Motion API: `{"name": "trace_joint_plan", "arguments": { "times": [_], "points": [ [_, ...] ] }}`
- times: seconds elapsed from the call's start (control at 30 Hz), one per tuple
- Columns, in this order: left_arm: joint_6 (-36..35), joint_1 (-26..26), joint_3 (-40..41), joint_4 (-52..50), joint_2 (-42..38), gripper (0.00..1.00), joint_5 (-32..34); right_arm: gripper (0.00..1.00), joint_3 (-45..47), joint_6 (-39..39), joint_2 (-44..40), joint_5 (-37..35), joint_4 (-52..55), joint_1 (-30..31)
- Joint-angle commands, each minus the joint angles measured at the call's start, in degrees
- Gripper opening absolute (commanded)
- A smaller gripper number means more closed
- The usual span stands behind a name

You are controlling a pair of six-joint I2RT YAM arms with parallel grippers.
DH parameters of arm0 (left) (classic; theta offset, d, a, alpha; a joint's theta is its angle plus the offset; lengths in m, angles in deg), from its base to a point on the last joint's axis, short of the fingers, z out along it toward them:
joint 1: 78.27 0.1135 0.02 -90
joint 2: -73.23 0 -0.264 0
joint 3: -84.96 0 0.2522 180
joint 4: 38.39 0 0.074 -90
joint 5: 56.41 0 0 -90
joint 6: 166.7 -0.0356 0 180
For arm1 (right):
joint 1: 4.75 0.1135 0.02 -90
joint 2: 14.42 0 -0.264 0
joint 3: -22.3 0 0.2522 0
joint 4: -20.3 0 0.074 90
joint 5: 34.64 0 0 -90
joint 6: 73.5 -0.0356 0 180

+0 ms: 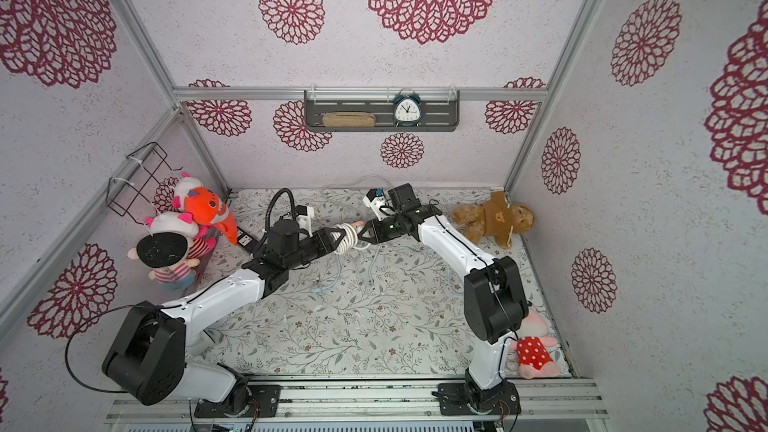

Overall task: Unwrap the cord wrapped around the power strip
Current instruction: Remove the plug from the power strip, then adjust the power strip.

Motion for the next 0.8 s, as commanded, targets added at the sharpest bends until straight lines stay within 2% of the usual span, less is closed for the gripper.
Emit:
{"name": "trace_joint_plan", "arguments": {
  "times": [0.0, 0.13, 0.23, 0.37, 0.47, 0.6, 0.67, 0.77],
  "points": [
    [-1.94, -1.45, -5.29, -5.15, -0.12, 0.0, 2.66, 0.0, -0.19, 1.79, -3.24, -2.97, -3.59, 0.27],
    [-0.86, -1.75, -9.7, -17.42, 2.06, 0.0, 8.48, 0.0, 3.71, 3.13, -7.39, -5.03, -10.1, 0.27],
    [1.86, -1.31, -10.39, -22.55, 3.16, 0.0, 12.31, 0.0, 7.48, 4.23, -11.47, -10.03, -15.5, 0.51],
    [7.8, 1.25, -6.21, -18.58, 3.44, 0.0, 10.58, 0.0, 16.25, 7.52, -19.15, -13.32, -27.35, 0.99],
    [12.24, 3.39, -2.19, -13.49, 3.14, 0.0, 9.36, 0.0, 21.69, 8.35, -23.77, -11.21, -34.61, 0.9],
    [12.93, 4.19, -1.39, -13.45, 2.6, 0.0, 10.49, 0.0, 25.41, 6.64, -26.4, -6.35, -40.42, -0.18],
    [12.5, 4.19, -1.85, -14.18, 2.39, 0.0, 10.78, 0.0, 25.71, 4.24, -26.12, -4.61, -41.75, -1.26],
    [9.32, 3.97, -1.19, -12.29, 0.58, 0.0, 12.51, 0.0, 21.89, 1.75, -23.94, -7.66, -34.81, -2.27]
  ]
}}
